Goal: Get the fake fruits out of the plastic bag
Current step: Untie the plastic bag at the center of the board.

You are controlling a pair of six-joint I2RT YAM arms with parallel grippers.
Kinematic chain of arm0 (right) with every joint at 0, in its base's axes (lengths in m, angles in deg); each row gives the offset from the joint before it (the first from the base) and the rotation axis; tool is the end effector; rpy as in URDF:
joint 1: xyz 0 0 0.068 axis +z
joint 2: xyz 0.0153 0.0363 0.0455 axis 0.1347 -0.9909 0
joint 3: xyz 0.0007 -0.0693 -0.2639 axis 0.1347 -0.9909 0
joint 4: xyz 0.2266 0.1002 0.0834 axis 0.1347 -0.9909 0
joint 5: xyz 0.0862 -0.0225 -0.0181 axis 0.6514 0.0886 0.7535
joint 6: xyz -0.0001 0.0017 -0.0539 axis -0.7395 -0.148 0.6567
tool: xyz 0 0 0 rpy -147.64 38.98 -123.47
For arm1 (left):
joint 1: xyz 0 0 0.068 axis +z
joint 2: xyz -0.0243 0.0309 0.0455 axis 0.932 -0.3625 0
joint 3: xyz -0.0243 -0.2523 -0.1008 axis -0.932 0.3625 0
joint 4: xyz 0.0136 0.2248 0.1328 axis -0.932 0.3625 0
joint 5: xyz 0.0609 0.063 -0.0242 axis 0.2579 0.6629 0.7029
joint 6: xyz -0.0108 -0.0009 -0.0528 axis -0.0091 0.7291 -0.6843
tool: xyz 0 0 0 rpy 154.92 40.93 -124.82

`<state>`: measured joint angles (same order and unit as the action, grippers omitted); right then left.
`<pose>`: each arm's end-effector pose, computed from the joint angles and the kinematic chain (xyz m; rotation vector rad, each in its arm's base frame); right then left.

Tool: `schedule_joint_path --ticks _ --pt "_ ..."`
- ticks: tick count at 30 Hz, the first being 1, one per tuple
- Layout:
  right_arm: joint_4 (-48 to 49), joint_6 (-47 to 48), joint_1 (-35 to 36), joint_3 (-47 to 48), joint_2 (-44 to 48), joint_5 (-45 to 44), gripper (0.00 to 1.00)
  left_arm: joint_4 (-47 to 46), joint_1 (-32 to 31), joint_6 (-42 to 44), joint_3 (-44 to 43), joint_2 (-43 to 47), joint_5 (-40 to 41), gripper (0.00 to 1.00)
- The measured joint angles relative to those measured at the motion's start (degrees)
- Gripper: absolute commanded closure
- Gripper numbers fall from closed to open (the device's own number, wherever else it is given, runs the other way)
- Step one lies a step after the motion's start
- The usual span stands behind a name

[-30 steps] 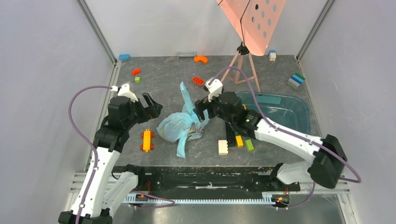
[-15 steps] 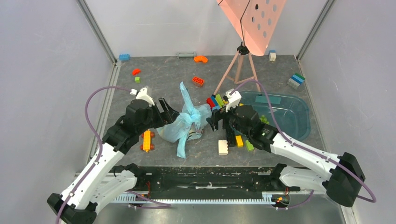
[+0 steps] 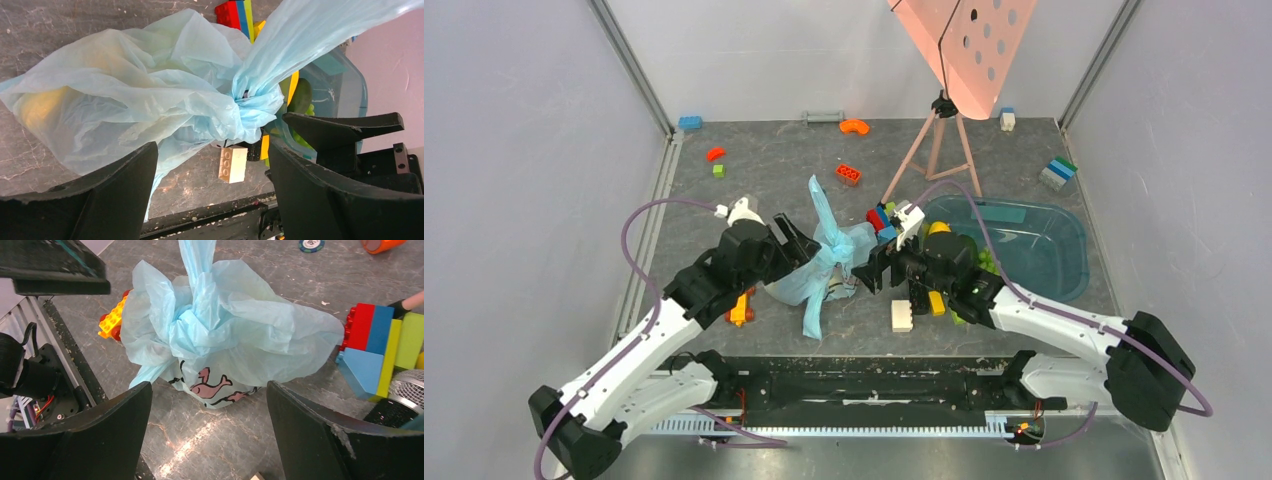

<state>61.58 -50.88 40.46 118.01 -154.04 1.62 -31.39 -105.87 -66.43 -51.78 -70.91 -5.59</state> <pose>0.1708 0.1951 0.2526 -0.6021 1.8294 0.8286 0.1492 -0.1051 0.3067 -0.4695 2.1848 -0.7393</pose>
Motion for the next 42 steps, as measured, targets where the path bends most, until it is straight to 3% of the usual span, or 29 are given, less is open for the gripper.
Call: schedule_joint_path --ticks 7,15,20,25,29,39,42 --pt "4.85 -1.46 0.0 -0.39 -3.5 3.65 0.17 -1.33 -0.9 -2.78 0.85 -2.32 1.55 0.13" --pt "8.52 -3.61 0.0 -0.39 -8.11 4.92 0.29 -3.61 -1.77 -3.67 0.87 -5.22 2.49 0.14" --pt "9.99 -4.46 0.0 -0.39 -11.02 4.98 0.48 -4.92 -2.21 -4.42 0.94 -6.51 3.39 0.14" --pt "12.0 -5.01 -0.11 -0.39 -12.87 5.73 0.8 -5.92 -2.45 -4.83 1.18 -7.8 4.5 0.14" --pt "13.55 -5.38 -0.11 -0.37 -13.55 6.84 0.97 -6.19 -2.51 -4.83 1.27 -8.79 5.01 0.14" --pt "15.45 -5.97 -0.13 -0.37 -13.79 9.14 1.0 -8.26 -2.78 -4.92 2.23 -12.17 5.88 0.18" --pt "15.47 -5.95 -0.13 -0.37 -13.79 9.4 1.0 -8.55 -2.89 -4.94 2.6 -12.66 6.32 0.3"
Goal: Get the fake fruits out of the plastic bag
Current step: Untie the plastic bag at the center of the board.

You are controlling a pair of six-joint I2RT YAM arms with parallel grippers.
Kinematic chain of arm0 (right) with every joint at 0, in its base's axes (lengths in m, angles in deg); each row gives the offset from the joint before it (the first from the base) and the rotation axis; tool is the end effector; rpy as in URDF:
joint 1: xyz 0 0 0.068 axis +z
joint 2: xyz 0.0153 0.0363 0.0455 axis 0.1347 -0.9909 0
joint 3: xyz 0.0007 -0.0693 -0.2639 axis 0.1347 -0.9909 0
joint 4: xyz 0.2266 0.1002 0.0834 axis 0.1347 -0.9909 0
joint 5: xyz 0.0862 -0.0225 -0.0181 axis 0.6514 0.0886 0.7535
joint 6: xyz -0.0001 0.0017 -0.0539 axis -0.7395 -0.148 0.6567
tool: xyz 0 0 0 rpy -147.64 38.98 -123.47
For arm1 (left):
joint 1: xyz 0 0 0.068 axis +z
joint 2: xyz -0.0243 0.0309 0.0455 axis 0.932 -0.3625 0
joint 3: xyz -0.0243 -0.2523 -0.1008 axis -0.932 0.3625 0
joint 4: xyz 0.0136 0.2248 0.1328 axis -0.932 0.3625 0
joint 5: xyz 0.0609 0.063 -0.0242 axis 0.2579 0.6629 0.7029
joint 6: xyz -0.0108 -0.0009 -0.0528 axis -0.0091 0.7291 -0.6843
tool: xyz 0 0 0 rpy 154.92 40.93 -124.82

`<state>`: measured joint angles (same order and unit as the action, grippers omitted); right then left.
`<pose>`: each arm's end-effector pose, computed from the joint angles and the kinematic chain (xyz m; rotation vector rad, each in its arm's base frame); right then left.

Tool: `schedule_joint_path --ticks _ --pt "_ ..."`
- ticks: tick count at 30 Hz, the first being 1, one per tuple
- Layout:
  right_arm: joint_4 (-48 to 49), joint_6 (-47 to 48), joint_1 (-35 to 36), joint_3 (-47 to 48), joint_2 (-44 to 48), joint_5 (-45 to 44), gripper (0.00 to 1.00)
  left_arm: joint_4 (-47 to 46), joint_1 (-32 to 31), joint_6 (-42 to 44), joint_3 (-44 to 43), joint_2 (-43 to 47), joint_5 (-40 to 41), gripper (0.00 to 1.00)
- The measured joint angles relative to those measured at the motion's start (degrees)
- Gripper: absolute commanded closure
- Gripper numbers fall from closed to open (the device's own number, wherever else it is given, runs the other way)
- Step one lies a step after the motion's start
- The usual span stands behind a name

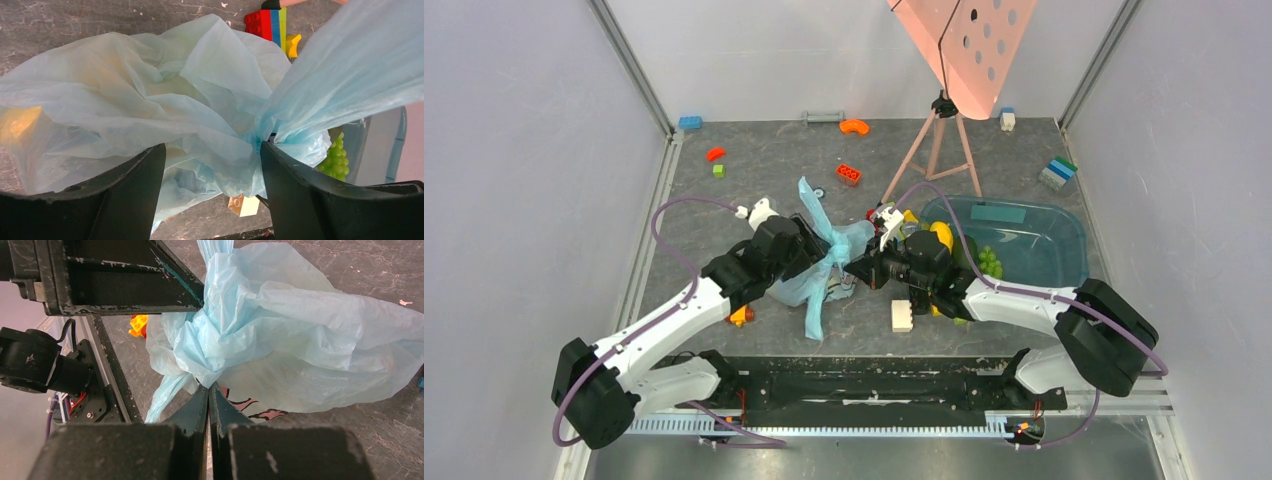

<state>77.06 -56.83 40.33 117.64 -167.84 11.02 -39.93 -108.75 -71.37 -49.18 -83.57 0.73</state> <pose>0.1905 0.2248 0.2171 -0.6301 1.8424 1.0470 0.1808 -0.1385 0.2639 -0.5688 2.2353 -0.6167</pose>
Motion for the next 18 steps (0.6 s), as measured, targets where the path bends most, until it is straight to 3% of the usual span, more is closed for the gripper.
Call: schedule_joint_path --ticks 9,18 --pt "0.02 0.02 0.02 0.0 0.02 0.2 1.0 -0.02 -0.07 -0.11 1.11 0.83 1.86 0.83" --pt "-4.52 0.79 0.02 0.0 3.76 -6.99 1.0 1.07 -0.31 0.48 1.07 4.37 4.87 0.95"
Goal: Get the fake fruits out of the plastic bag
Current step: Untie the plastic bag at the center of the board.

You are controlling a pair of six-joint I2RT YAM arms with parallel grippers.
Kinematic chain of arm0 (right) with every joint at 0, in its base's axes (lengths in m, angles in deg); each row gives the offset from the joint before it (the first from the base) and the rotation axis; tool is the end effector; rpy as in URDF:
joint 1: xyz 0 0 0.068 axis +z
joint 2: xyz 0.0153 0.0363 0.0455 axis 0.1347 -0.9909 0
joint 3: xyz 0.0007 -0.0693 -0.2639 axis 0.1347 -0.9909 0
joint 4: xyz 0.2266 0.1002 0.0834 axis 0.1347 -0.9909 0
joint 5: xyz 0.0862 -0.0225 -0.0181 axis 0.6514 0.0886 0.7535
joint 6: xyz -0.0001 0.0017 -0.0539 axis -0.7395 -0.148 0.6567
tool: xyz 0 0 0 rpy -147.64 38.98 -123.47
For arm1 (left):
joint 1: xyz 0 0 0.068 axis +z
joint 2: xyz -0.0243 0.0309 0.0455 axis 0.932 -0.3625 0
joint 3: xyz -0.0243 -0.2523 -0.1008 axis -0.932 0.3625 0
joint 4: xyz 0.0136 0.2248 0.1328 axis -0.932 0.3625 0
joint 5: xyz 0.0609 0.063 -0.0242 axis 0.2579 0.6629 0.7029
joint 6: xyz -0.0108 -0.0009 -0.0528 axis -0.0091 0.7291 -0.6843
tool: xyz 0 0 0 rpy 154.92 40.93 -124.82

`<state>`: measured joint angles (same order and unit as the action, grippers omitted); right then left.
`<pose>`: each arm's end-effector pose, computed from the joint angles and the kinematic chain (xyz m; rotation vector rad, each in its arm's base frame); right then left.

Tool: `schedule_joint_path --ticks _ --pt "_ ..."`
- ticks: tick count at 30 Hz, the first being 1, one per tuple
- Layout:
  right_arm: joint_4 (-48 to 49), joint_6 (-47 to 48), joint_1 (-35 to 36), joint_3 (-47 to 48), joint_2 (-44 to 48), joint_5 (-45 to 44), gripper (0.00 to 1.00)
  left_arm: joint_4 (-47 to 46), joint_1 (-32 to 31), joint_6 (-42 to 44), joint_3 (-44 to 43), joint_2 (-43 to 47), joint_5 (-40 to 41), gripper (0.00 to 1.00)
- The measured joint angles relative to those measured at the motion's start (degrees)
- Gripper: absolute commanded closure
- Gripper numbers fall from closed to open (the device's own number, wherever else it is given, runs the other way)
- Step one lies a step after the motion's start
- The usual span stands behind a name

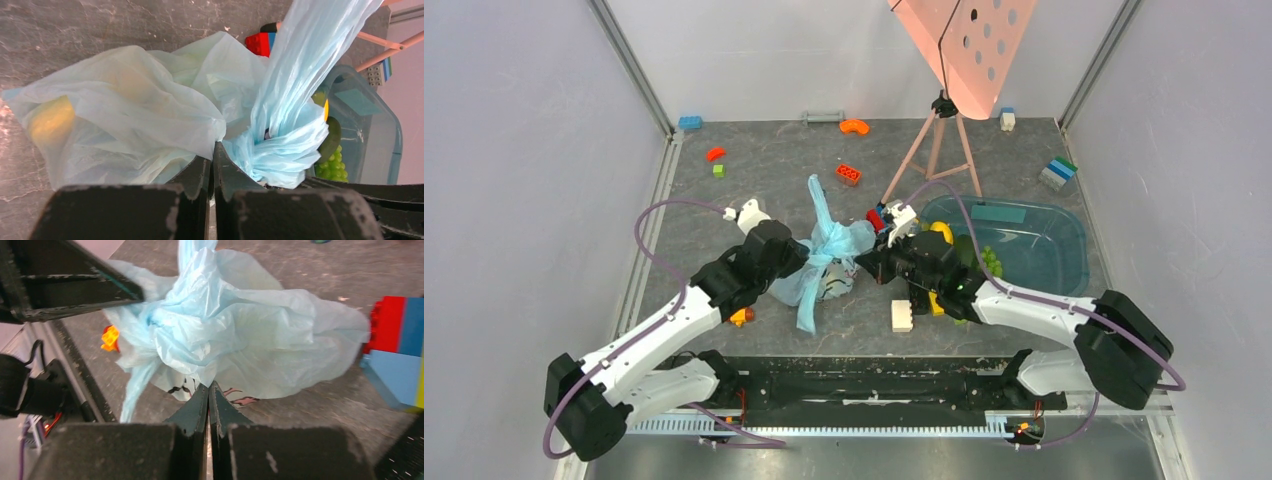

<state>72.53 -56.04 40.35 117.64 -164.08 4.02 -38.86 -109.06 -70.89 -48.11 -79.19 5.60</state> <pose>0.1879 0.2156 0.2263 -0.5508 1.8571 0.9273 0.1703 -0.1275 0.2719 -0.5896 2.1545 -0.5737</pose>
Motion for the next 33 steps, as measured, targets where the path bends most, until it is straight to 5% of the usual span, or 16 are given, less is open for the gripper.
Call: schedule_joint_path --ticks 8,17,24,33 --pt "-6.88 -1.09 -1.88 -1.57 6.08 -12.81 1.0 3.21 1.97 2.8 -1.42 2.27 2.71 0.98" --pt "-12.48 -4.24 -5.25 -4.98 9.57 -20.37 0.99 4.66 13.0 7.1 -1.25 5.99 -0.07 0.98" --pt "-13.55 1.84 -5.9 -5.64 11.96 -17.33 0.35 4.15 15.45 11.23 -0.59 7.39 -4.13 0.98" --pt "-14.25 22.88 -6.1 -4.87 16.57 -3.15 0.18 1.73 15.5 15.13 -0.59 4.98 -9.51 0.98"
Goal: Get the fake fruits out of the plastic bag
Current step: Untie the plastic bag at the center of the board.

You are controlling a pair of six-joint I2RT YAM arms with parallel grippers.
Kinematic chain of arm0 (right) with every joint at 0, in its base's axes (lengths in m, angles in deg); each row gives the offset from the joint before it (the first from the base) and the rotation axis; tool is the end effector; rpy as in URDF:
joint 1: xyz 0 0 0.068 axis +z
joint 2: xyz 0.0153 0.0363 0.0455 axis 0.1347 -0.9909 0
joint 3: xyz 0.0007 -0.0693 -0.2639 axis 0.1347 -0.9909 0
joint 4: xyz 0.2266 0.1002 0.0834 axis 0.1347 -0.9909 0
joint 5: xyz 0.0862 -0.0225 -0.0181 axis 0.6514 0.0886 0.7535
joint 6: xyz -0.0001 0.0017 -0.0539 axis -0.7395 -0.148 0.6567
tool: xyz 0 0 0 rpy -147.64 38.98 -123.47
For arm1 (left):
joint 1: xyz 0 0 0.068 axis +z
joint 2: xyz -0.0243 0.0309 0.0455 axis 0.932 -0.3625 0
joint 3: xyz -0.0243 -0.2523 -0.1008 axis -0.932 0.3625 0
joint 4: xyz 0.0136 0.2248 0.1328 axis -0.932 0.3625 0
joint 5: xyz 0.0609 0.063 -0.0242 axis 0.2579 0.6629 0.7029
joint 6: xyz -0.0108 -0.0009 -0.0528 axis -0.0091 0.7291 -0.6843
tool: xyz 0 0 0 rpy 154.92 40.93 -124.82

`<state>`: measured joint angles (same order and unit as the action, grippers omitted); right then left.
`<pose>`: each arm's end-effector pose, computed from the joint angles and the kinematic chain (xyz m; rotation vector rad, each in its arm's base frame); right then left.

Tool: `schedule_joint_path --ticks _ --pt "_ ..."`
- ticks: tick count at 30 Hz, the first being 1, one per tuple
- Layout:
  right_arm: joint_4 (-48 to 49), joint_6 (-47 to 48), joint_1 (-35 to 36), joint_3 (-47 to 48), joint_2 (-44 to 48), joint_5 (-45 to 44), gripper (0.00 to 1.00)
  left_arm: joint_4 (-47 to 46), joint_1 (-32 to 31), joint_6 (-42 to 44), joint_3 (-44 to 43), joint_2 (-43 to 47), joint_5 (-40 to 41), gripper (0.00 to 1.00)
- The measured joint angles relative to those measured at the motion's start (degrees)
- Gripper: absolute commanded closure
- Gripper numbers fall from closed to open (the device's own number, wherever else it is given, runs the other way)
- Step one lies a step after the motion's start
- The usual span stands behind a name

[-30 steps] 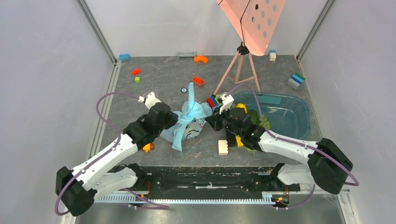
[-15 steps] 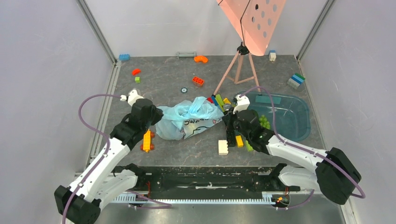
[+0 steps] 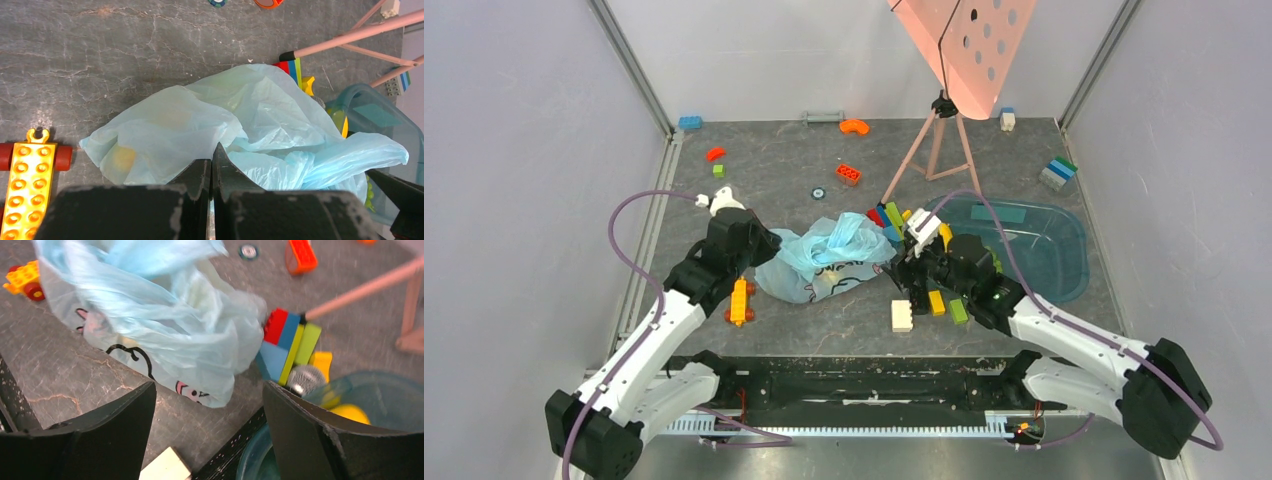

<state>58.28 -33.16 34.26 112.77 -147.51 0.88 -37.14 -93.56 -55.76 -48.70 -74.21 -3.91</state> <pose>0.1717 0.1576 0.2406 -0.7665 1.7506 0.5270 0.1826 -0.0764 0.2879 -0.5050 2.1256 -0.4823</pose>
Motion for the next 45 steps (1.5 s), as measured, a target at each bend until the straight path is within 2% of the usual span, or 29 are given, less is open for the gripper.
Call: schedule_joint_path --ticks 7,11,16,20,23,27,29,37,45 --pt "7.69 16.24 3.3 -3.43 5.99 7.41 0.16 -1.22 0.0 1.25 0.0 -0.46 -1.68 0.98" --pt "10.19 25.57 8.66 -3.63 4.28 8.0 0.16 -1.88 0.0 1.62 -0.02 -1.18 -2.69 0.98" --pt "9.84 33.05 12.41 -1.05 -3.04 5.57 0.26 -2.56 0.0 1.64 -0.02 -1.51 -3.52 0.98" --pt "10.36 34.95 12.92 -0.17 -5.49 2.32 0.43 -2.73 0.0 1.66 -0.02 -1.51 -3.58 0.98" --pt "10.82 35.26 12.92 -0.13 -6.08 -0.24 0.6 -2.73 0.02 1.68 -0.02 -1.51 -3.61 0.98" --pt "10.91 34.16 12.92 0.0 -6.34 -4.13 0.91 -2.75 0.5 1.73 -0.02 -1.51 -4.09 0.98" --pt "11.06 32.63 12.92 0.0 -6.27 -6.14 1.0 -2.73 1.09 1.81 -0.02 -1.51 -4.61 0.98" --pt "12.41 24.46 12.0 -0.04 -2.82 -16.59 1.0 -2.51 4.85 2.51 -0.48 -1.51 -6.54 0.98" --pt "12.92 10.01 6.67 -2.75 1.64 -20.2 1.0 -2.27 7.89 3.08 -1.03 -1.51 -8.46 0.98"
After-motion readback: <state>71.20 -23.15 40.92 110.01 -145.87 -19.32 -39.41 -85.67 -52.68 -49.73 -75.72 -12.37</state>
